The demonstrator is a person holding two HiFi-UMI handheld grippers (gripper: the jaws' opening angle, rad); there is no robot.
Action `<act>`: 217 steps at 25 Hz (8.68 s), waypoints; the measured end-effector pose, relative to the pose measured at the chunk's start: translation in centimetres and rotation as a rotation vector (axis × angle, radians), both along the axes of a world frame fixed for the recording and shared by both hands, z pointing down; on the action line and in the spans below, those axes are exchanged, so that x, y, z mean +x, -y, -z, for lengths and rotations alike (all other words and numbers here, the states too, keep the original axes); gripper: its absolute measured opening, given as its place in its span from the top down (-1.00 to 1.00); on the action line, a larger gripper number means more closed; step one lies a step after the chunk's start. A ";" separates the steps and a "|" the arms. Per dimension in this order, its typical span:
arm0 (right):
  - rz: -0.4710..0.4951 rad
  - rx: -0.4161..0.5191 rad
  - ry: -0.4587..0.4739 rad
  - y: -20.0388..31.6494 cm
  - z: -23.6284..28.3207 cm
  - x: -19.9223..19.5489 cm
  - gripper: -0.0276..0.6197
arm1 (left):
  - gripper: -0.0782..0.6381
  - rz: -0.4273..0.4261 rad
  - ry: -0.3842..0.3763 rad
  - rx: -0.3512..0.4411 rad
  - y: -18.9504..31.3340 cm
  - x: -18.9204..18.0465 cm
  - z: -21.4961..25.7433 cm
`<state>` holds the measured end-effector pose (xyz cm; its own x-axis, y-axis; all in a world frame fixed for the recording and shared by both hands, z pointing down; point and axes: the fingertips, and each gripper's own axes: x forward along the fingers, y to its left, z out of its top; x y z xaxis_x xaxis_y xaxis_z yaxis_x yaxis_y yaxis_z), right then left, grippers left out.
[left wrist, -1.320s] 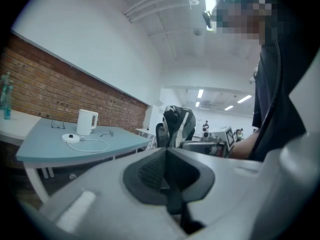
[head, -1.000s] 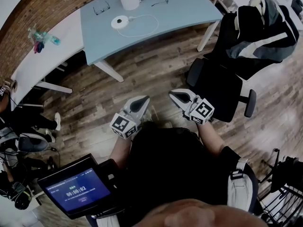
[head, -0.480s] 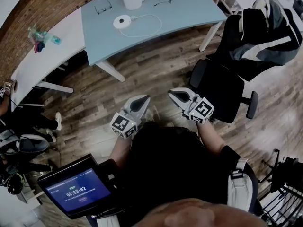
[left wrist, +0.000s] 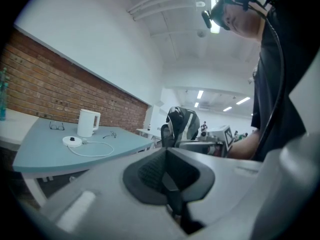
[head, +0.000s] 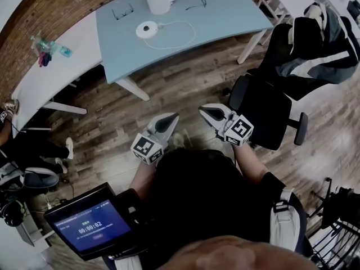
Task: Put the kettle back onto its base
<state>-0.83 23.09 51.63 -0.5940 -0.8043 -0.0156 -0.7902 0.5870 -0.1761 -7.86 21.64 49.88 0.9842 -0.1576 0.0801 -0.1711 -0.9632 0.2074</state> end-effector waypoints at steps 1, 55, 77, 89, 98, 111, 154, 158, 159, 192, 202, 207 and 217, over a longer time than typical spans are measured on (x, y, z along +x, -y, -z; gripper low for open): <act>0.000 0.000 0.000 0.4 0.0 0.1 0.91 | 0.78 -0.002 -0.001 -0.001 0.3 0.1 -0.1; 0.004 -0.007 -0.021 16.1 -0.3 -6.6 0.91 | 0.78 -0.038 -0.020 0.011 14.7 -7.1 -1.0; 0.089 0.002 -0.024 23.1 0.3 -4.4 0.91 | 0.78 0.041 -0.015 -0.028 19.2 -5.4 -1.8; 0.138 0.003 -0.020 29.4 0.7 -2.4 0.91 | 0.78 0.081 0.008 -0.048 24.8 -2.7 -1.7; 0.155 -0.020 0.001 31.8 0.1 -0.5 0.91 | 0.78 0.103 0.014 -0.026 27.5 -0.8 -2.3; 0.180 -0.024 0.006 35.7 0.1 3.7 0.91 | 0.78 0.120 0.030 -0.026 30.8 3.4 -2.5; 0.263 -0.039 -0.017 47.0 -2.3 13.5 0.91 | 0.78 0.214 0.038 -0.004 43.0 14.2 -3.2; 0.263 -0.051 0.000 47.5 -2.4 13.7 0.91 | 0.78 0.221 0.039 -0.011 43.4 14.3 -3.2; 0.265 -0.050 0.002 47.7 -2.4 13.8 0.91 | 0.78 0.222 0.040 -0.011 43.5 14.4 -3.3; -0.248 -0.162 -0.389 66.8 -8.0 27.5 0.07 | 0.78 0.282 0.064 -0.032 42.4 13.7 -3.8; -0.333 -0.222 -0.424 73.1 -9.4 29.6 0.05 | 0.78 0.328 0.088 -0.070 41.0 12.0 -4.9; -0.351 -0.248 -0.424 75.1 -10.2 29.8 0.08 | 0.78 0.350 0.100 -0.070 40.8 11.1 -4.9; -0.349 -0.251 -0.443 76.9 -10.3 29.6 0.24 | 0.78 0.406 0.130 -0.082 40.1 8.8 -5.4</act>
